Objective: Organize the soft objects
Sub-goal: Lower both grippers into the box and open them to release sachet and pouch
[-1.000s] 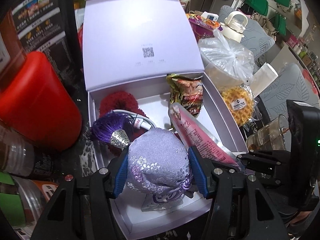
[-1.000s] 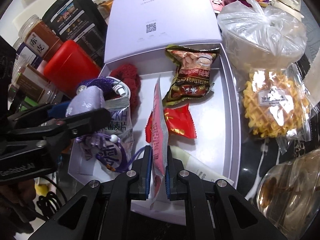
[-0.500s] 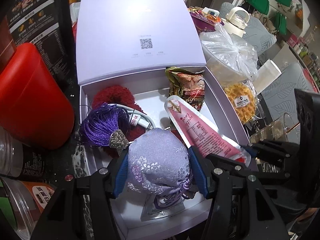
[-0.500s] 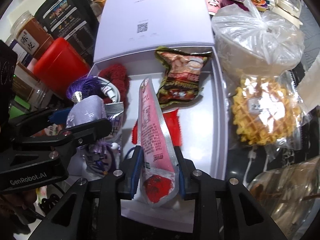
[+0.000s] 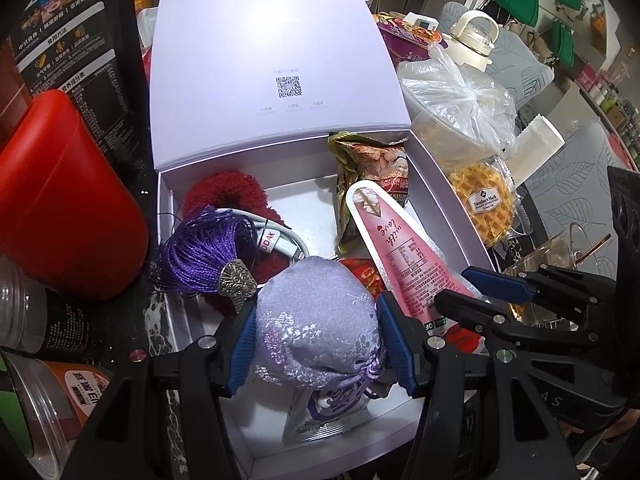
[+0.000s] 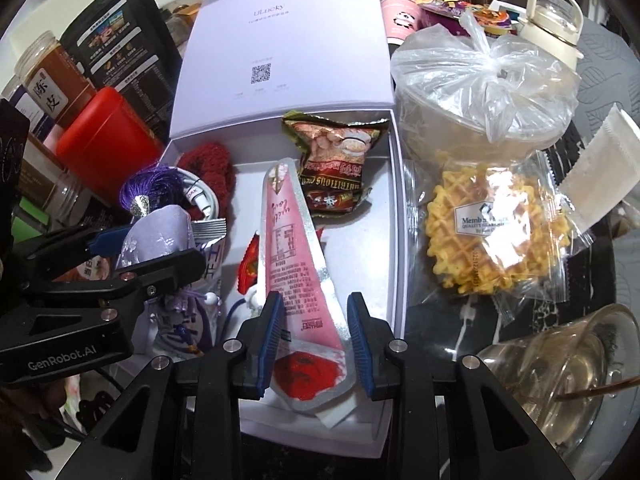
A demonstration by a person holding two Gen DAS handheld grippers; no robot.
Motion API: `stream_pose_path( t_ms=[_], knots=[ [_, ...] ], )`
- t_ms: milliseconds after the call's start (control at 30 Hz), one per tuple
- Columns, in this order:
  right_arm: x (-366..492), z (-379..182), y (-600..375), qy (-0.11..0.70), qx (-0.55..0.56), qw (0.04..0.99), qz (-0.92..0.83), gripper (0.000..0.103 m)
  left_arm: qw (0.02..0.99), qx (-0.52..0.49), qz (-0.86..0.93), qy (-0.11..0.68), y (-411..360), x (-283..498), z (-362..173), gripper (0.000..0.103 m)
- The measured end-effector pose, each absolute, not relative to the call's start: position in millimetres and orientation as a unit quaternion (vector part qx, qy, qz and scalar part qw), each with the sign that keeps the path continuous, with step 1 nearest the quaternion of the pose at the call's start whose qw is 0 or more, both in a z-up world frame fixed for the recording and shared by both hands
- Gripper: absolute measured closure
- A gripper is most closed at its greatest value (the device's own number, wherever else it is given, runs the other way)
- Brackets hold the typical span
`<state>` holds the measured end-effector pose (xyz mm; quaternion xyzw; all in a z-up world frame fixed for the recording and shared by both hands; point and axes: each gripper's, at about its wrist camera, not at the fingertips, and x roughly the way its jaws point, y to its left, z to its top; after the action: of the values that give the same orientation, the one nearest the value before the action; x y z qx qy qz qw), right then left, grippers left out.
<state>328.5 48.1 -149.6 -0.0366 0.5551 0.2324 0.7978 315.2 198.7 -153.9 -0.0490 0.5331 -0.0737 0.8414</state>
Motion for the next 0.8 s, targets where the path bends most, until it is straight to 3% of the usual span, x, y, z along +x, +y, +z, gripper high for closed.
stream_pose_path(
  t_ms=[567, 700, 800],
  knots=[
    [320, -127, 40, 0.546, -0.045, 0.804, 0.229, 0.07, 0.838, -0.019, -0.062, 0.542, 189, 312, -140, 0.047],
    [316, -122, 36, 0.545, -0.047, 0.806, 0.227, 0.07, 0.844, 0.002, -0.053, 0.534, 184, 309, -131, 0.039],
    [315, -119, 34, 0.545, -0.048, 0.806, 0.225, 0.07, 0.847, 0.0, -0.052, 0.528, 184, 306, -124, 0.039]
  ],
)
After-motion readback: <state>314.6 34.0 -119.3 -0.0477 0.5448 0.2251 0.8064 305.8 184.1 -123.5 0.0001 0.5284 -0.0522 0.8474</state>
